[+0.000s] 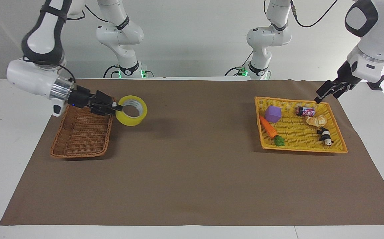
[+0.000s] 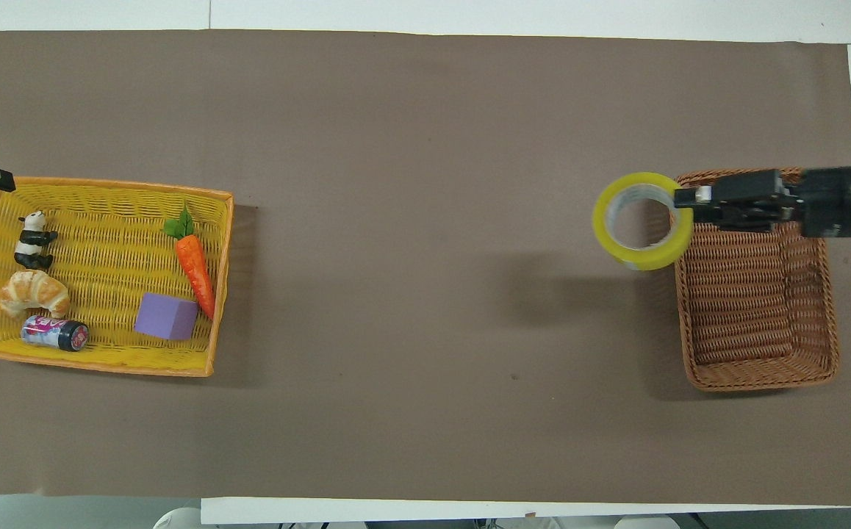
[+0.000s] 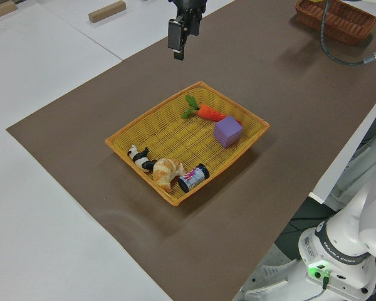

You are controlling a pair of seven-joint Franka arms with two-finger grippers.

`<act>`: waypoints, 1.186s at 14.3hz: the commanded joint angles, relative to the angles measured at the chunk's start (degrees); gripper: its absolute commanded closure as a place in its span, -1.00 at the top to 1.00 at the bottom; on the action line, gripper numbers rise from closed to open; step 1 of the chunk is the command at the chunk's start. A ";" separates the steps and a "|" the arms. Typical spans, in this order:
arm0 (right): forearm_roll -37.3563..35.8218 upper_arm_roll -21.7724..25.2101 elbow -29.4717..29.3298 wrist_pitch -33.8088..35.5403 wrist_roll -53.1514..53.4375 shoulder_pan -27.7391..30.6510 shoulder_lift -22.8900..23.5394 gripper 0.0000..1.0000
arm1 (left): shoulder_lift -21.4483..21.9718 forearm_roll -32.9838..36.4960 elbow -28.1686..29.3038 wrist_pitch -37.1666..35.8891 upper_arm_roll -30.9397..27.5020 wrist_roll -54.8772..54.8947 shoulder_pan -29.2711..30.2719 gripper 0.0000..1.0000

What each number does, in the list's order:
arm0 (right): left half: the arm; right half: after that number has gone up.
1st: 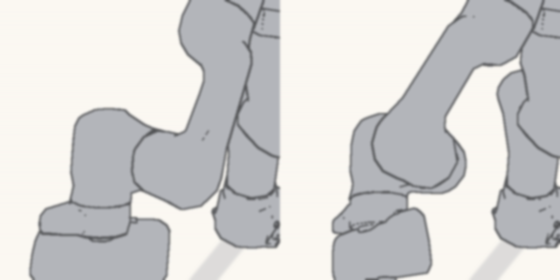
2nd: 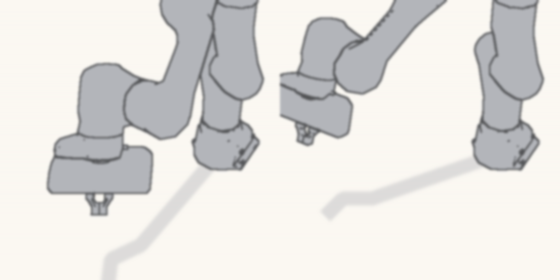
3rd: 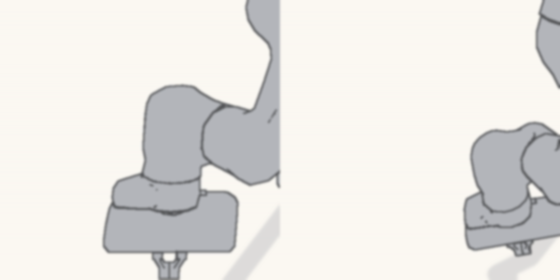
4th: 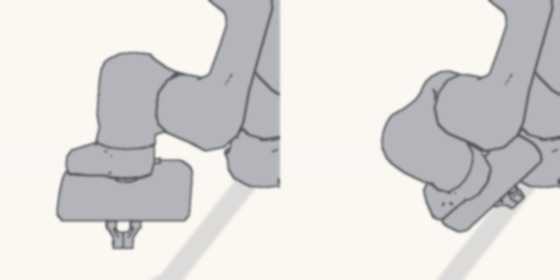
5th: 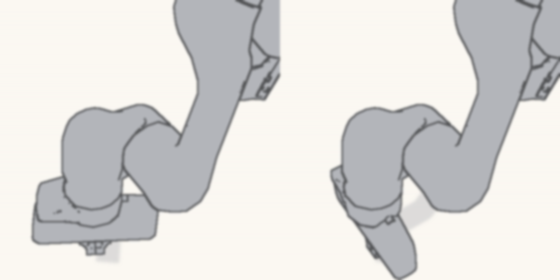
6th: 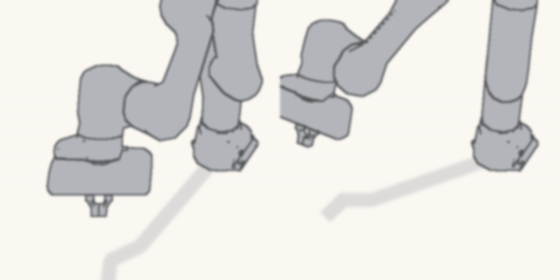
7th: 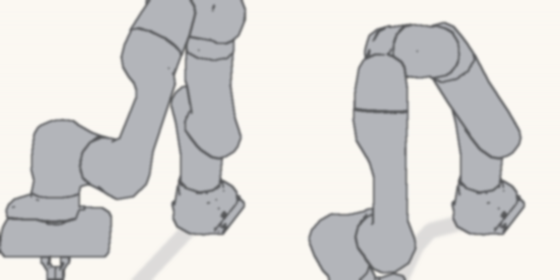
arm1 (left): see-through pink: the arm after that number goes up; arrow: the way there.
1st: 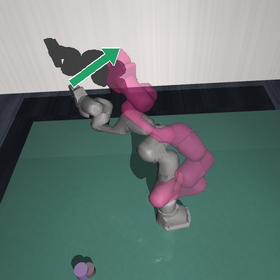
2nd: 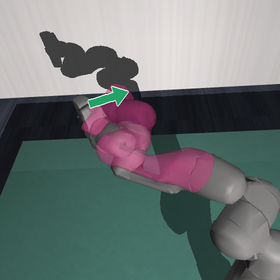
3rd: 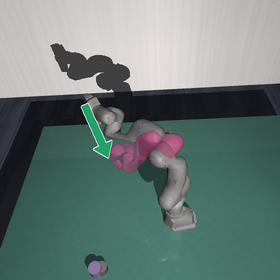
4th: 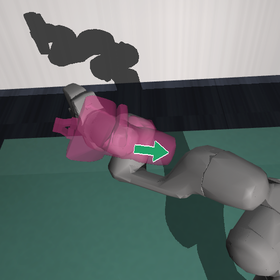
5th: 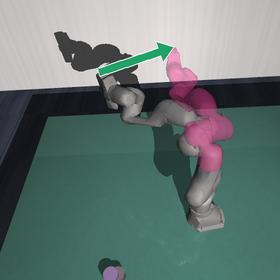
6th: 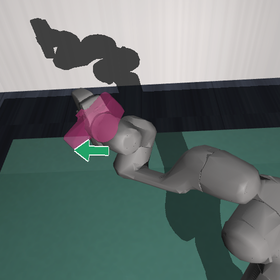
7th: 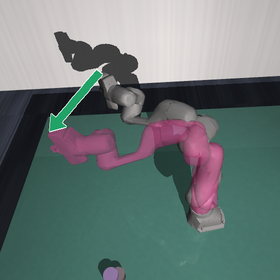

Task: Move tape to another basket
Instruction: 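Lower the tape into the wicker basket and open the right gripper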

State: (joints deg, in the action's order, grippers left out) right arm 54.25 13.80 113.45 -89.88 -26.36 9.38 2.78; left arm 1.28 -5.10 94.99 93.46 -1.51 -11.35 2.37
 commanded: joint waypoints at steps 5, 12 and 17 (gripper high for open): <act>-11.70 -0.96 -13.60 12.18 -22.75 17.94 15.84 -1.00 | 0.04 6.33 -1.90 -4.14 1.78 0.72 0.18 1.00; -13.56 -1.14 -6.41 4.90 -26.89 16.54 16.11 -1.00 | -5.41 6.50 -13.07 -14.00 1.87 0.80 -2.89 1.00; -13.47 -1.40 -4.47 1.38 -30.24 16.28 16.47 -1.00 | -5.68 6.59 -14.39 -15.41 1.87 1.42 -5.09 1.00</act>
State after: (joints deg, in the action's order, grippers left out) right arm 41.34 13.00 108.35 -88.09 -55.65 25.30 20.17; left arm -3.31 0.09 83.23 80.21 1.00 -11.12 -1.39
